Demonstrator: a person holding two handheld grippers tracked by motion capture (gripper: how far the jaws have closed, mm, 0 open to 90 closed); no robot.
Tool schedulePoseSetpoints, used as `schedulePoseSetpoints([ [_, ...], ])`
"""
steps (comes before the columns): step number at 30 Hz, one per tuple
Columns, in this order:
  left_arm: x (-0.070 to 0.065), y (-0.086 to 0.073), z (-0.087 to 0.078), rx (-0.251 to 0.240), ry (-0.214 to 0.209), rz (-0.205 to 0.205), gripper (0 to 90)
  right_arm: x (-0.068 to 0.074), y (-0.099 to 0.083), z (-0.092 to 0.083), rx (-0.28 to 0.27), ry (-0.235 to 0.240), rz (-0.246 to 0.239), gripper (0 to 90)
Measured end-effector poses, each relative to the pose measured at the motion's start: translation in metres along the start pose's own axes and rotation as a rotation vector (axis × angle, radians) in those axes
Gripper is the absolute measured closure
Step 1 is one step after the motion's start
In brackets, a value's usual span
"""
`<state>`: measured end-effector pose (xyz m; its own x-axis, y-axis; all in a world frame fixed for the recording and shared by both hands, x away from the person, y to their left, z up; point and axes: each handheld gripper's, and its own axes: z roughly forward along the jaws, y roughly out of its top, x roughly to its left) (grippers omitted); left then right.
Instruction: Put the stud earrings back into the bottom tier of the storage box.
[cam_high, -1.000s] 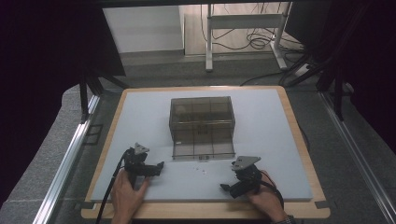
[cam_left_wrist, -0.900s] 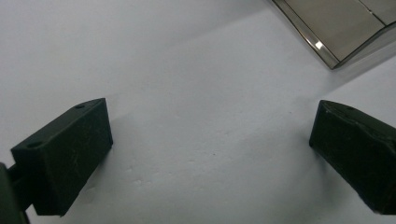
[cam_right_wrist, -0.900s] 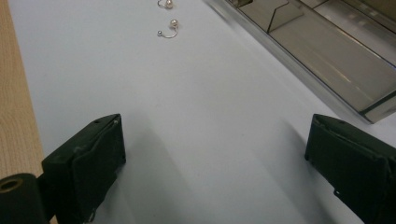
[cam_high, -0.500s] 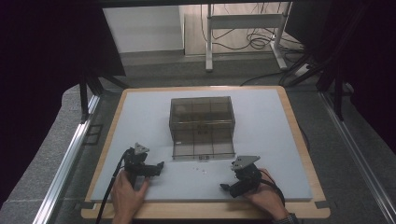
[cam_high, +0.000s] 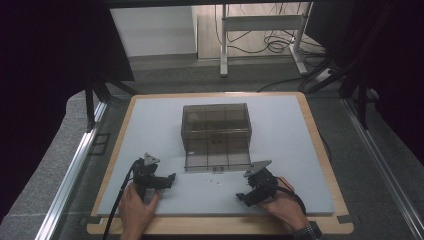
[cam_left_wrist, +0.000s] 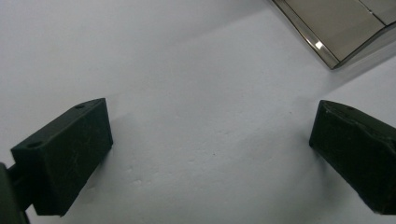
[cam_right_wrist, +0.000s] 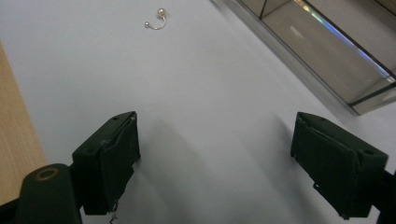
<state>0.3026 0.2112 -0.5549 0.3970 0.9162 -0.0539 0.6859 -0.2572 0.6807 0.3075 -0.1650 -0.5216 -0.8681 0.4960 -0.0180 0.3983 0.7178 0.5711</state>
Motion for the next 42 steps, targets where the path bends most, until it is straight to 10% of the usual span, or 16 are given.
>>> schedulePoseSetpoints([
  [42, 0.000, 0.000, 0.000, -0.004, 0.000, -0.004, 0.0, -0.003, 0.063, 0.020, 0.100, 0.147, -0.110, 69.0],
])
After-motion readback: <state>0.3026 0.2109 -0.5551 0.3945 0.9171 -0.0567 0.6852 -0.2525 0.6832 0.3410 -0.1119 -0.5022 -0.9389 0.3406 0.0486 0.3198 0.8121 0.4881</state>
